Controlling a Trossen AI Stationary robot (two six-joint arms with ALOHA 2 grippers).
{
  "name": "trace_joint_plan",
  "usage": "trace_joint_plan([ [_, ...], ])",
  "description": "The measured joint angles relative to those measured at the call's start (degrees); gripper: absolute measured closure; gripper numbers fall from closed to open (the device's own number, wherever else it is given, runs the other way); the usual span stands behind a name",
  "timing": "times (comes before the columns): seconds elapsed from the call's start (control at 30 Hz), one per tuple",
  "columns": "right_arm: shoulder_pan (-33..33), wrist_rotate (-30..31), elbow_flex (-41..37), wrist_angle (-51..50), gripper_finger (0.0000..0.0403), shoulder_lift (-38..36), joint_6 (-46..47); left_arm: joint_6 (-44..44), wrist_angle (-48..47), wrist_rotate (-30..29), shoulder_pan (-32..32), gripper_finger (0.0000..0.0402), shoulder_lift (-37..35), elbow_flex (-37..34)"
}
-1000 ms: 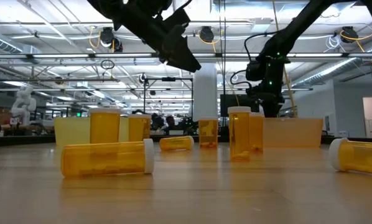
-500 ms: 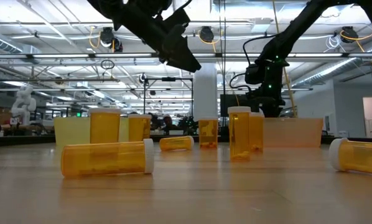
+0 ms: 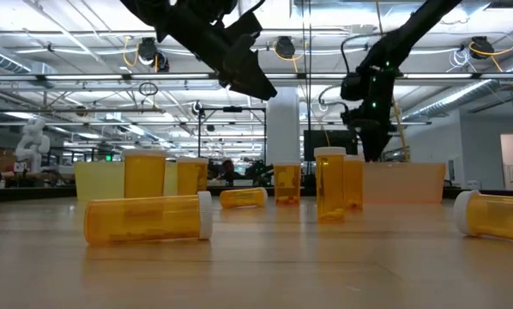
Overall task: Pick and place medicine bottles into bin by pill shape (circle, oval)
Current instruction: Put the small orange pill bottle into the orange bin
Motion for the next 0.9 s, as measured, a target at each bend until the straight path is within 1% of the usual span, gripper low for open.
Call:
trace_joint_plan([
  [0.2, 5.0, -0.1, -0.7, -3.5, 0.0184, -9.9, 5.2, -2.1, -2.0, -0.2, -2.0, 0.0147, 0.0, 0.0],
  [0.3, 9.0, -0.2, -4.2, -1.0, 0.0183, -16.8, 9.0, -2.5, -3.4, -0.6, -4.1, 0.0147, 0.0, 0.2],
  [0.4, 14.0, -0.2, -9.8, 4.4, 0.0183, -24.7, 14.1, -2.3, -7.4, -1.4, -6.3, 0.0147, 0.0, 2.1],
  [0.5, 19.6, -0.2, -15.2, 9.8, 0.0183, -32.2, 16.8, -3.7, -10.9, -4.7, -8.7, 0.0147, 0.0, 3.4],
  [0.57, 23.0, 0.2, -18.3, 12.1, 0.0183, -36.5, 18.7, -5.8, -13.6, -8.9, -10.3, 0.0147, 0.0, 4.0],
  [0.63, 26.4, 2.1, -20.9, 13.4, 0.0183, -40.1, 20.3, -7.7, -16.3, -13.7, -12.1, 0.0147, 0.0, 5.1],
  [0.7, 29.6, 4.5, -23.3, 14.4, 0.0183, -42.8, 21.7, -9.6, -19.2, -16.4, -13.7, 0.0147, 0.0, 6.1],
  [0.77, 32.4, 6.0, -25.7, 15.3, 0.0183, -45.0, 22.5, -12.2, -21.5, -17.3, -15.1, 0.0147, 0.0, 6.6],
  [0.9, 37.5, 6.1, -30.3, 17.4, 0.0183, -48.0, 24.3, -18.9, -24.1, -17.5, -18.0, 0.0147, 0.0, 6.7],
])
